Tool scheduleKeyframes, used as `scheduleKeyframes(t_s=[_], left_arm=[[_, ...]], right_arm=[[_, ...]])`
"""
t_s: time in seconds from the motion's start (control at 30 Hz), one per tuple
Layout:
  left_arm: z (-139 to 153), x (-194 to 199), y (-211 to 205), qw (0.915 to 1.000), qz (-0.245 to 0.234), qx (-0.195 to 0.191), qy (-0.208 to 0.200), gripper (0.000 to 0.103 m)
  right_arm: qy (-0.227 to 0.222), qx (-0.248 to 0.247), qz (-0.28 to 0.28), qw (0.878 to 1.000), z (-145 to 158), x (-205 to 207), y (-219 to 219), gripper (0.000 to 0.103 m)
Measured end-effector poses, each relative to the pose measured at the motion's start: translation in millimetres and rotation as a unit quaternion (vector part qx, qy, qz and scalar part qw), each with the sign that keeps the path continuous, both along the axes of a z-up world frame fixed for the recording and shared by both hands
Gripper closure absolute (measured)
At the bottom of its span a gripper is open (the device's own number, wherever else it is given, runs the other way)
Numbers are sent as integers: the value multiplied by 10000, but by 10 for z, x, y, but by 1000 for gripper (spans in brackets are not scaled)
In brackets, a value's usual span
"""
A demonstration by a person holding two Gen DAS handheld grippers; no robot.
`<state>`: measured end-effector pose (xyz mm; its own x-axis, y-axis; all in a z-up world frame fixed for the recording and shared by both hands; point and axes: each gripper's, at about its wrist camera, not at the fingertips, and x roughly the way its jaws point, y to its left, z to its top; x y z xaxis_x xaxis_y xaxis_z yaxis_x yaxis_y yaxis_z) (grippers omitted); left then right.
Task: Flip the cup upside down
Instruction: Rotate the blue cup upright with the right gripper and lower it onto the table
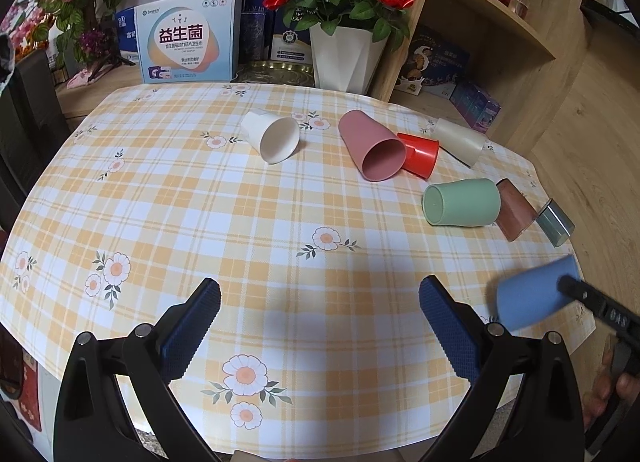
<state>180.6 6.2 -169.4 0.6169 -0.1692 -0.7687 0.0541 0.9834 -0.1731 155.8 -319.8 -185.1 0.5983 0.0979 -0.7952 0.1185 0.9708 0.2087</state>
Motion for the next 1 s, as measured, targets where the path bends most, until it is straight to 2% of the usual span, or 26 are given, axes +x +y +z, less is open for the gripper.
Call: scheduleKeyframes(t_s=[0.13, 0.47, 0.73, 1.0], left_arm=[[28, -9, 20, 10000, 47, 4, -43, 6], [20, 17, 101, 9998, 208, 42, -55, 6], [-4, 42, 125, 9997, 249, 2, -5, 6], [43, -5, 100, 9997, 211, 38, -84, 6]], right_arm=[[-111, -378, -123, 9991, 9, 147, -25, 49], [6, -710, -244, 9972, -35, 295, -34, 49], [206, -562, 90, 9982, -70, 85, 134, 49], [228, -845, 366, 9955, -171, 44, 428, 49]])
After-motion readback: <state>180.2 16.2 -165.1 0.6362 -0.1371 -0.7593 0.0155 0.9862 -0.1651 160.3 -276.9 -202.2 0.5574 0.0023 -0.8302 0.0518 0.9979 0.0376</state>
